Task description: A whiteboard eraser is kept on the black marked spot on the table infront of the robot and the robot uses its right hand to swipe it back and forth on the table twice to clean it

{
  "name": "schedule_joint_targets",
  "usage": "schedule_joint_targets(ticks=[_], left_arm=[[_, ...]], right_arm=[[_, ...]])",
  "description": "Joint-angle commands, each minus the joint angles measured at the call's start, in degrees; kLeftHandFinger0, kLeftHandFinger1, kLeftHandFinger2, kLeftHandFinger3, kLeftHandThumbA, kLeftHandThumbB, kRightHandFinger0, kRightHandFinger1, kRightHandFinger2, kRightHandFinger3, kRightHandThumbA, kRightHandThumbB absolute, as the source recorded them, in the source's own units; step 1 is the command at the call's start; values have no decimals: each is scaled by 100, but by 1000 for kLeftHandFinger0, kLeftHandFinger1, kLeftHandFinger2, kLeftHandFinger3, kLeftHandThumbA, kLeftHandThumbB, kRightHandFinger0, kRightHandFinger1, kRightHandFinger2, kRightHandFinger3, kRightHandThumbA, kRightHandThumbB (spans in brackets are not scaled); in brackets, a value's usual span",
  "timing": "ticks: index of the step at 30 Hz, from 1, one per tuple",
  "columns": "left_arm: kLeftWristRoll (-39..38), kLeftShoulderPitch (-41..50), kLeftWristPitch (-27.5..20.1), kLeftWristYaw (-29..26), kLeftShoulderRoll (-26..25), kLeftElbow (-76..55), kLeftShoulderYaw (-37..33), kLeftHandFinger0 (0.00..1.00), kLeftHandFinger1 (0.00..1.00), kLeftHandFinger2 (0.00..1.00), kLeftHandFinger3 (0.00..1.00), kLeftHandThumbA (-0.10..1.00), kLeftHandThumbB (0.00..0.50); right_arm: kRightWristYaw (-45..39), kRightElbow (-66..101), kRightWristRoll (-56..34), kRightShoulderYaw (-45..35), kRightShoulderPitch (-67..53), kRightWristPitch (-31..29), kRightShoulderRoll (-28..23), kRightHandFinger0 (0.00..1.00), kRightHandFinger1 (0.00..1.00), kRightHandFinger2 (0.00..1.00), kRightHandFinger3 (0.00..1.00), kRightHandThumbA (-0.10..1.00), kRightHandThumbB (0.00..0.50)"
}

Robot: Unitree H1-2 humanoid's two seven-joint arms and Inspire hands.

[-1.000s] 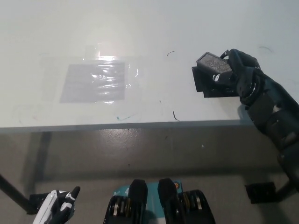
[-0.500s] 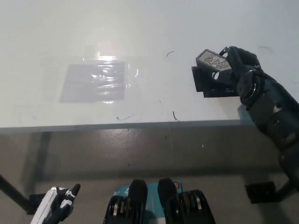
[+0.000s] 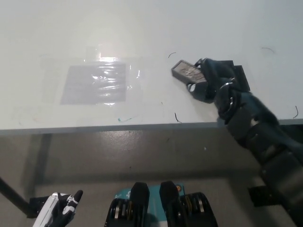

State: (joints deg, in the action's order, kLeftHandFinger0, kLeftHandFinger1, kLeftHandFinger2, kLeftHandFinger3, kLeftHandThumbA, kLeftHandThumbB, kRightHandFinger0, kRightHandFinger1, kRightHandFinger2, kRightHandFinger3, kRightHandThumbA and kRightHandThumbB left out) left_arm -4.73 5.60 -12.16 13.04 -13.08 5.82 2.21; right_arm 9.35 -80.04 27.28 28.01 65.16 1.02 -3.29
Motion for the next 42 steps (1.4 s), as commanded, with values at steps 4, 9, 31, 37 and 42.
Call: schedule_joint_targets(ticks=[4, 9, 31, 37, 42], left_arm=[[73, 133, -85, 33, -113, -170, -39, 0, 0, 0, 0, 719, 347], [74, 94, -23, 43, -114, -144, -56, 0, 0, 0, 0, 731, 360], [61, 1, -83, 61, -120, -156, -52, 0, 0, 0, 0, 721, 357], [93, -13, -137, 42, -107, -124, -52, 0, 0, 0, 0, 719, 347], [75, -50, -119, 44, -120, -137, -35, 0, 0, 0, 0, 720, 350]], right_arm=[[-136, -10, 88, 92, -210, -7, 527, 4, 198, 249, 195, 469, 179], [-117, 44, 204, 236, 88, 67, 1074, 70, 272, 316, 302, 510, 188], [83, -115, 414, 509, -320, -46, 1332, 106, 384, 571, 271, 319, 0], [59, -136, 397, 524, -675, -124, 644, 115, 434, 590, 331, 330, 0], [90, -158, 408, 525, -913, -195, 39, 124, 491, 674, 514, 281, 0]])
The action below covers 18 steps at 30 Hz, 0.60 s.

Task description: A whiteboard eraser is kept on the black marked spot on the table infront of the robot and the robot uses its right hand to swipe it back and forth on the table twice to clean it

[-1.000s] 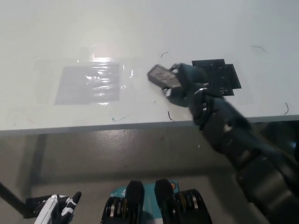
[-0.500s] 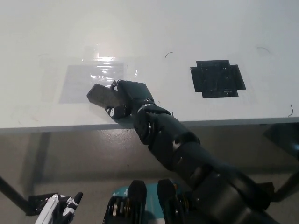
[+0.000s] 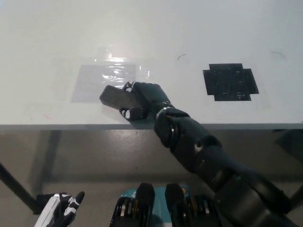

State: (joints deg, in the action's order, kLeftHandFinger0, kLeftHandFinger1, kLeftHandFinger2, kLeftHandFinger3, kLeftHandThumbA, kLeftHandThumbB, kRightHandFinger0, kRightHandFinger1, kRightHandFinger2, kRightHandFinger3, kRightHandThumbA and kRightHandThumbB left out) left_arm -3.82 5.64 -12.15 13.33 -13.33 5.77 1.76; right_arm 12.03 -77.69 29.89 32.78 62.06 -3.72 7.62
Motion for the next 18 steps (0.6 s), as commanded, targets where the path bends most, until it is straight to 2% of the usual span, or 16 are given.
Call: schedule_joint_targets(ticks=[1, 2, 3, 4, 5, 6, 7, 8, 9, 10, 12, 13, 14, 16, 17, 18], left_arm=[[-50, -51, -88, 21, -85, -132, 15, 0, 0, 0, 0, 718, 350], [-57, -55, -89, 21, -84, -122, 19, 0, 0, 0, 0, 716, 350], [-69, -53, -93, 26, -76, -116, 17, 0, 0, 0, 0, 702, 348], [-112, -51, -88, 48, -60, -111, 12, 0, 0, 0, 0, 689, 347], [-106, -53, -81, 43, -52, -103, 9, 0, 0, 0, 0, 687, 348], [-85, -56, -76, 29, -48, -95, 7, 0, 0, 0, 0, 687, 349], [-37, -60, -88, 14, -58, -80, 3, 0, 0, 0, 0, 703, 351], [-10, -53, -72, -6, -51, -80, 3, 0, 0, 0, 0, 712, 360], [-36, -41, -53, -5, -40, -91, 10, 0, 0, 0, 0, 705, 354], [-76, -27, -27, 9, -34, -116, 15, 0, 0, 0, 0, 696, 355], [-57, -23, -29, 6, -46, -122, 16, 0, 0, 0, 0, 702, 350], [-13, -24, -49, -13, -55, -107, 18, 0, 0, 0, 0, 723, 357], [35, -27, -70, -30, -68, -91, 17, 0, 0, 0, 0, 729, 357], [43, -21, -47, -44, -61, -95, 21, 0, 0, 0, 0, 739, 357], [14, -25, -55, -37, -51, -77, 25, 0, 0, 0, 0, 729, 352], [13, -25, -55, -43, -37, -78, 24, 0, 0, 0, 0, 732, 357]], right_arm=[[-159, -388, 134, 32, -654, 244, -1184, 85, 480, 698, 575, 237, 0], [-150, -388, 143, 35, -689, 235, -1316, 63, 488, 732, 624, 253, 0], [-145, -386, 151, 39, -714, 227, -1407, 115, 556, 796, 727, 185, 0], [-187, -376, 152, 33, -734, 252, -1582, 179, 634, 888, 818, 224, 0], [-237, -365, 155, 34, -730, 239, -1696, 367, 774, 972, 882, 329, 0], [-275, -355, 161, 40, -723, 205, -1773, 430, 737, 841, 795, 394, 0], [-288, -344, 124, -4, -705, 216, -1904, 405, 639, 682, 677, 334, 0], [-284, -331, 103, -32, -687, 209, -2048, 322, 441, 470, 544, 342, 0], [-274, -313, 91, -54, -663, 202, -2211, 129, 281, 333, 411, 349, 0], [-258, -280, 75, -84, -637, 214, -2357, 35, 240, 316, 363, 359, 0], [-272, -243, 50, -125, -581, 230, -2619, 35, 335, 493, 445, 350, 0], [-264, -217, 42, -142, -550, 181, -2792, 82, 408, 584, 528, 331, 0], [-258, -200, 29, -160, -532, 141, -2906, 98, 420, 589, 537, 319, 0], [-420, -174, -15, -208, -471, 181, -3204, 350, 560, 634, 586, 323, 0], [-455, -144, -23, -232, -444, 285, -3340, 584, 745, 751, 709, 367, 0], [-424, -98, -106, -333, -461, 273, -3495, 601, 721, 694, 656, 377, 0]])
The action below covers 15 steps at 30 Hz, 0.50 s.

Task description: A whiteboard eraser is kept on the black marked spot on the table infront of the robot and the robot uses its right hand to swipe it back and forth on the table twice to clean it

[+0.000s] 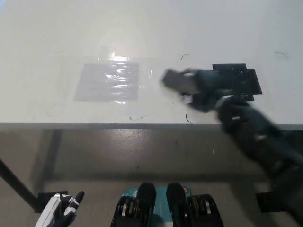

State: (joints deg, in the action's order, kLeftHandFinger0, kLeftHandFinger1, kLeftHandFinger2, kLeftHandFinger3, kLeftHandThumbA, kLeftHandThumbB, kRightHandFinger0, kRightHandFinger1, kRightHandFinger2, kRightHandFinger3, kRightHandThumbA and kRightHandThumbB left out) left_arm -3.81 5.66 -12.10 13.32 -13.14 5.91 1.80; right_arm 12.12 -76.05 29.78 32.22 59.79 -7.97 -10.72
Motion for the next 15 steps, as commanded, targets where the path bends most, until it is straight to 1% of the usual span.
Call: schedule_joint_targets(ticks=[1, 2, 3, 4, 5, 6, 7, 8, 9, 10, 11, 12, 13, 14, 15], left_arm=[[8, -25, -73, -42, -57, -89, 23, 0, 0, 0, 0, 732, 353], [-19, -21, -79, -34, -50, -85, 27, 0, 0, 0, 0, 716, 353], [-44, -24, -64, -32, -33, -87, 28, 0, 0, 0, 0, 714, 348], [-44, -12, -67, -28, -31, -92, 24, 0, 0, 0, 0, 708, 341], [-53, -3, -75, -23, -23, -89, 20, 0, 0, 0, 0, 706, 340], [-66, -7, -86, -15, -20, -77, 20, 0, 0, 0, 0, 705, 339], [-73, -14, -116, -19, -6, -44, 22, 0, 0, 0, 0, 702, 340], [-63, -19, -183, -34, -6, 1, 37, 0, 0, 0, 0, 703, 341], [-30, -13, -191, -52, -14, -13, 41, 0, 0, 0, 0, 717, 339], [-36, -13, -180, -52, -18, -24, 49, 0, 0, 0, 0, 717, 339], [-62, -16, -158, -41, -19, -24, 57, 0, 0, 0, 0, 707, 341], [-73, -18, -146, -37, -17, -18, 61, 0, 0, 0, 0, 705, 341], [-85, -24, -144, -29, -20, -11, 65, 0, 0, 0, 0, 703, 341], [-85, -38, -166, -23, -27, 6, 68, 0, 0, 0, 0, 701, 342], [-50, -45, -181, -39, -24, 17, 62, 0, 0, 0, 0, 704, 349]], right_arm=[[-414, -245, -137, -331, -254, 681, -1750, 552, 637, 595, 588, 374, 0], [-415, -250, -201, -405, -277, 664, -1853, 404, 504, 517, 622, 360, 0], [-435, -237, -319, -542, -309, 640, -1981, 513, 640, 621, 728, 373, 0], [-412, -216, -365, -616, -372, 634, -2056, 597, 663, 623, 726, 406, 0], [-376, -215, -363, -657, -417, 616, -2106, 576, 632, 604, 708, 445, 0], [-332, -214, -421, -753, -498, 544, -2172, 524, 560, 525, 630, 467, 0], [-324, -207, -475, -831, -561, 522, -2225, 611, 689, 693, 737, 532, 0], [-357, -180, -526, -928, -651, 592, -2272, 777, 786, 777, 835, 537, 0], [-343, -157, -512, -967, -743, 565, -2313, 842, 830, 781, 771, 489, 0], [-331, -147, -500, -997, -810, 550, -2344, 853, 853, 798, 740, 437, 0], [-306, -152, -515, -1049, -906, 500, -2389, 681, 628, 545, 512, 404, 0], [-286, -149, -535, -1102, -986, 445, -2428, 526, 526, 516, 467, 350, 0], [-290, -168, -544, -1140, -1040, 494, -2451, 643, 634, 587, 467, 288, 0], [-346, -159, -589, -1210, -1120, 562, -2473, 823, 791, 740, 610, 289, 0], [-381, -141, -642, -1275, -1196, 613, -2485, 1000, 1000, 990, 898, 328, 0]])
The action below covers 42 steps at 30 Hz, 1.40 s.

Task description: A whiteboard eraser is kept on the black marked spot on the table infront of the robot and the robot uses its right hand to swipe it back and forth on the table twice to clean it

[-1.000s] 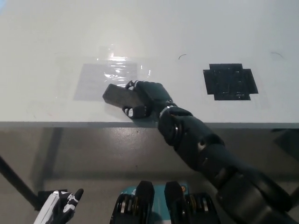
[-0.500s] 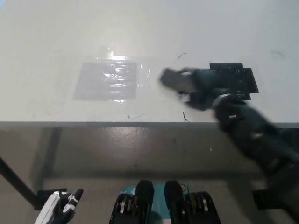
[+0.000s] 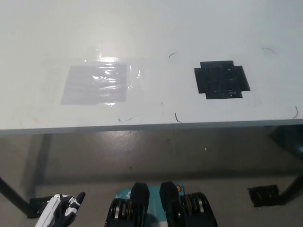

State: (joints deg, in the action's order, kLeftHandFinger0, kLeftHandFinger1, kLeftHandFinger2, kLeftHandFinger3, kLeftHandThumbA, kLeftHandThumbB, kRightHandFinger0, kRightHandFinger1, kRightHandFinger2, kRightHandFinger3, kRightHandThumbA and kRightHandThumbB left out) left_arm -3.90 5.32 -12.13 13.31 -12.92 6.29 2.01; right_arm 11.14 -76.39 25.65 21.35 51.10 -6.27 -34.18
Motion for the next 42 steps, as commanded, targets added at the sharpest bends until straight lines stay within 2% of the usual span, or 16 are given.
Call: schedule_joint_targets(ticks=[1, 4, 8, 9, 10, 11, 14, 18, 19, 21, 24, 26, 30, 31, 37, 42], left_arm=[[-4, -22, -191, -59, -44, -13, 41, 0, 0, 0, 0, 706, 350], [-32, -45, -148, -51, -48, -18, 54, 0, 0, 0, 0, 707, 348], [-94, -48, -97, 2, -43, -11, 53, 0, 0, 0, 0, 684, 342], [-106, -48, -73, 12, -42, -23, 49, 0, 0, 0, 0, 682, 342], [-115, -57, -89, 20, -30, -12, 40, 0, 0, 0, 0, 679, 341], [-127, -57, -77, 26, -27, -16, 36, 0, 0, 0, 0, 671, 345], [-96, -58, -103, 16, -41, -6, 36, 0, 0, 0, 0, 687, 347], [-46, -81, -209, 3, -41, 73, 23, 0, 0, 0, 0, 708, 349], [-45, -76, -224, 9, -39, 79, 18, 0, 0, 0, 0, 714, 344], [-60, -70, -222, 11, -37, 87, 23, 0, 0, 0, 0, 714, 344], [-46, -52, -223, -4, -35, 65, 27, 0, 0, 0, 0, 719, 343], [-8, -32, -239, -10, -34, 63, 11, 0, 0, 0, 0, 726, 342], [-55, -34, -237, 8, -29, 42, 22, 0, 0, 0, 0, 709, 341], [-31, -35, -233, 0, -33, 27, 19, 0, 0, 0, 0, 709, 336], [-19, -46, -212, 5, -52, 22, 20, 0, 0, 0, 0, 721, 349], [-31, -48, -246, 28, -64, 26, 15, 0, 0, 0, 0, 717, 342]], right_arm=[[-213, -148, -261, -258, -409, 378, -128, 747, 805, 827, 784, 348, 0], [-212, -175, -288, -356, -538, 324, -25, 804, 861, 869, 859, 403, 0], [-182, -203, -397, -500, -616, 174, 199, 202, 350, 445, 463, 403, 0], [-159, -190, -397, -511, -631, 136, 256, 203, 345, 435, 441, 418, 0], [-228, -197, -479, -583, -620, 117, 354, 618, 731, 788, 744, 428, 0], [-204, -225, -502, -614, -602, 69, 475, 417, 504, 583, 566, 400, 0], [-136, -278, -424, -595, -498, 60, 728, 181, 305, 401, 413, 305, 0], [-38, -249, -328, -504, -276, 97, 1211, 3, 134, 263, 317, 288, 0], [-85, -248, -330, -490, -180, 146, 1412, 0, 10, 91, 144, 376, 0], [-84, -278, -279, -429, -46, 239, 1687, 168, 100, 168, 151, 442, 0], [-26, -347, -212, -339, 78, 81, 2200, 52, 225, 412, 191, 431, 0], [-18, -362, -122, -245, 171, 275, 2573, 207, 472, 684, 374, 507, 0], [14, -383, -132, -213, 292, 275, 3037, 205, 611, 869, 409, 442, 0], [37, -384, -123, -197, 347, 330, 3176, 224, 694, 951, 535, 465, 0], [14, -390, -117, -162, 518, 310, 3497, 336, 758, 977, 949, 481, 0], [3, -423, -133, -189, 561, 371, 3566, 376, 813, 1000, 1000, 413, 0]])
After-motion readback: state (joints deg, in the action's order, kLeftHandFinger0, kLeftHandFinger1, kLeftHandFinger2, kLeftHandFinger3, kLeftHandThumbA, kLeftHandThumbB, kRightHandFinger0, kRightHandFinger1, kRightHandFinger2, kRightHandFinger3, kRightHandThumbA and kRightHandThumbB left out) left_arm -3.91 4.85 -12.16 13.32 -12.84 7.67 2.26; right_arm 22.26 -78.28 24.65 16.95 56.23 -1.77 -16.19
